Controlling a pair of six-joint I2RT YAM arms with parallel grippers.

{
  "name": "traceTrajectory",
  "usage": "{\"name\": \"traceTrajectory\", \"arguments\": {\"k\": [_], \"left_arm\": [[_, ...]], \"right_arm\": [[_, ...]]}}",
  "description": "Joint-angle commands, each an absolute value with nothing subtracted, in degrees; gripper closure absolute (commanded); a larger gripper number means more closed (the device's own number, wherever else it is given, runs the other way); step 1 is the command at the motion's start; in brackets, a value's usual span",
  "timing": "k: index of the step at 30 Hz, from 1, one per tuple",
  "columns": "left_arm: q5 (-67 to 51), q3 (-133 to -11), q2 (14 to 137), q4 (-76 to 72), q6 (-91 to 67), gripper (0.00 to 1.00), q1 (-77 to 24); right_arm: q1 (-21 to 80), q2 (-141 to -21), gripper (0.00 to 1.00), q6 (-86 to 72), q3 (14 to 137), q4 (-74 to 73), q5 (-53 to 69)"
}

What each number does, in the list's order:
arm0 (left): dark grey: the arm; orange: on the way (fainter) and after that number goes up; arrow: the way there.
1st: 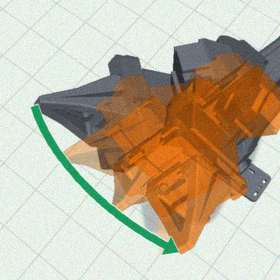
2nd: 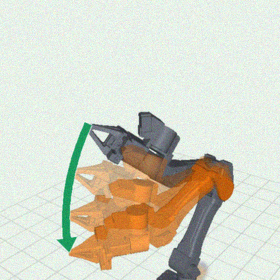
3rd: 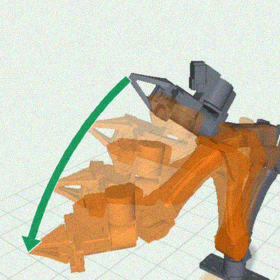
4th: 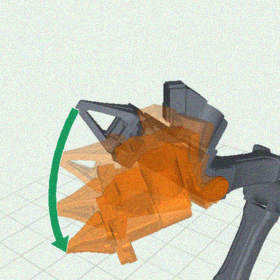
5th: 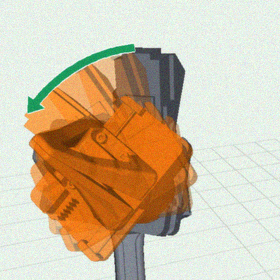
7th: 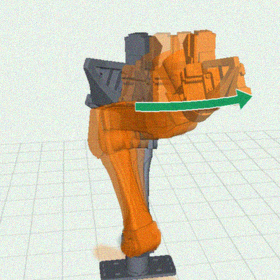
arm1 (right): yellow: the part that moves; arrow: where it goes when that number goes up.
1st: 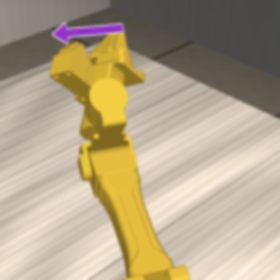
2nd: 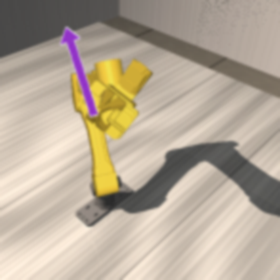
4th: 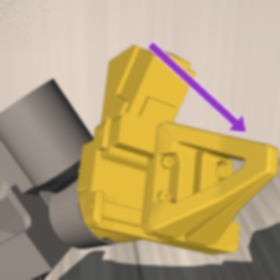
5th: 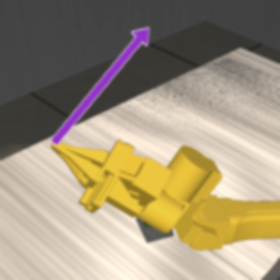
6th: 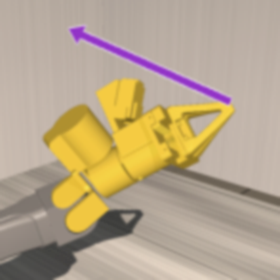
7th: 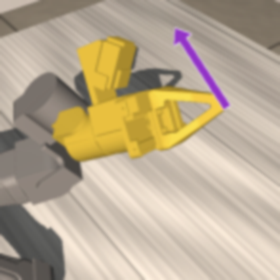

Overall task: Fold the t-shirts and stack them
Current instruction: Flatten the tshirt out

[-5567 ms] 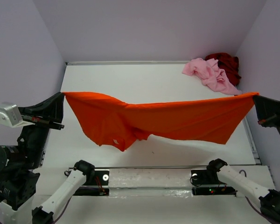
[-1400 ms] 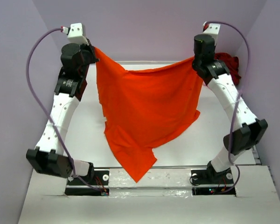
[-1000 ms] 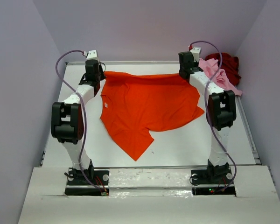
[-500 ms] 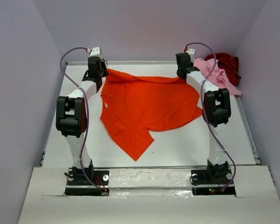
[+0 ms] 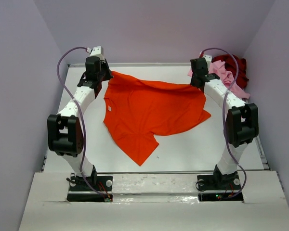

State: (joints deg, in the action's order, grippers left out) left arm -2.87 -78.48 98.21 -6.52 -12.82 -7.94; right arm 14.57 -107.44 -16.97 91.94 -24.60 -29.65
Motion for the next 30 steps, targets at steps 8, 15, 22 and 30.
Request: {"name": "traceTrajectory", "arguments": {"k": [8, 15, 22, 30], "left_arm": [[-4.22, -73.13, 90.36, -0.18, -13.27, 1.0, -8.0], [-4.39, -70.05, 89.21, 2.72, -12.74, 1.0, -8.0], [-4.92, -69.09, 89.92, 6.33, -12.83, 1.0, -7.91], [-2.81, -68.73, 75.19, 1.59, -12.75, 1.0, -8.09]], "right_arm": [[14.06, -99.5, 1.0, -20.21, 81.13, -29.09, -24.35], [14.06, -98.88, 1.0, -19.6, 78.58, -29.71, -24.88], [14.06, -100.46, 1.0, -21.44, 77.35, -30.41, -24.52], [14.06, -83.8, 1.0, -18.64, 75.4, -23.64, -21.81]]}}
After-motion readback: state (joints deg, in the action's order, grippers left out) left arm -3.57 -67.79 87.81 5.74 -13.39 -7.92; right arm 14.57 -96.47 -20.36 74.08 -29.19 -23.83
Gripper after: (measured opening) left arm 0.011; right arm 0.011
